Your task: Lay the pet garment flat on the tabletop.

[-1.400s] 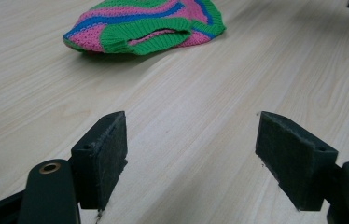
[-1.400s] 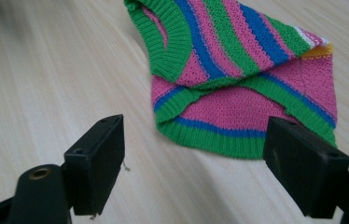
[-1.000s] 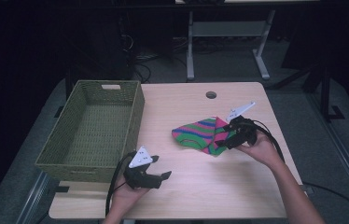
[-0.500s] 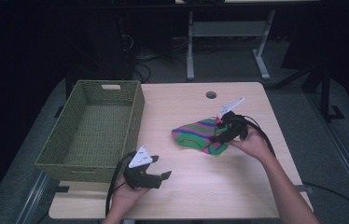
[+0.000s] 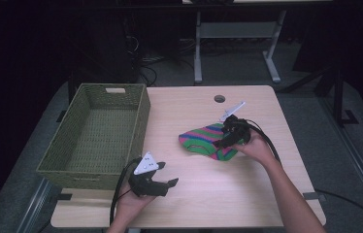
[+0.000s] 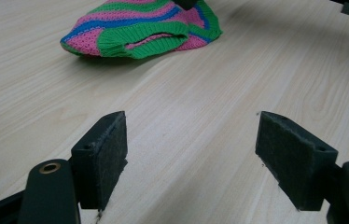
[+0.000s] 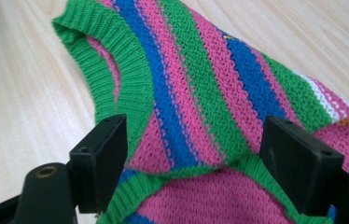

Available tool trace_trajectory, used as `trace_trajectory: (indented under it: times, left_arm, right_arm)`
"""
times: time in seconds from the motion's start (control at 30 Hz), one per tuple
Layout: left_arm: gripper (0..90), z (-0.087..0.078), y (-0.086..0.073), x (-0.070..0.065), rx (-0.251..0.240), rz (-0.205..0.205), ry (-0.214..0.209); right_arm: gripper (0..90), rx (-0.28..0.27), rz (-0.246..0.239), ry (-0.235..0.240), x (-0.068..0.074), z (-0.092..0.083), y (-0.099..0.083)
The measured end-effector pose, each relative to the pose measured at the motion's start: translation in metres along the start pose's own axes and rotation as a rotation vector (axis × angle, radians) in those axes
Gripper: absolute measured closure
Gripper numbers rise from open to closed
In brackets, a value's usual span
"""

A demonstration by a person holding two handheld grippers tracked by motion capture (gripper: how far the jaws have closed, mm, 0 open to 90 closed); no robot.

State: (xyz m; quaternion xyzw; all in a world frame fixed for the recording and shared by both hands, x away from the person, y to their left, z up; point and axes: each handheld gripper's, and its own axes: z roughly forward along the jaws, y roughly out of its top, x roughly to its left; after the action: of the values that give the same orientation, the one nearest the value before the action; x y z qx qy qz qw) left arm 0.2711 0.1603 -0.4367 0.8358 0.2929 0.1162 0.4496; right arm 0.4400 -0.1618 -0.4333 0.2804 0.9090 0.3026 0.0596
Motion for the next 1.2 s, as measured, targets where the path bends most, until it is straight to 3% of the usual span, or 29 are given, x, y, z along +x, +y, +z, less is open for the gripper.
trace_trajectory:
  times: [0.27, 0.63, 1.2]
  left_arm:
    - [24.6, 0.001, 0.000, 0.000, 0.000, -0.001, -0.003]
    - [24.6, 0.001, 0.000, 0.000, 0.001, -0.006, -0.007]
    - [24.7, 0.001, 0.000, -0.002, 0.001, -0.005, -0.008]
  right_arm:
    - [28.4, 0.019, 0.032, 0.011, -0.002, 0.014, 0.001]
    - [37.2, 0.090, 0.004, -0.063, 0.002, 0.025, 0.003]
    - [68.1, 0.170, 0.058, -0.082, 0.012, 0.028, 0.018]
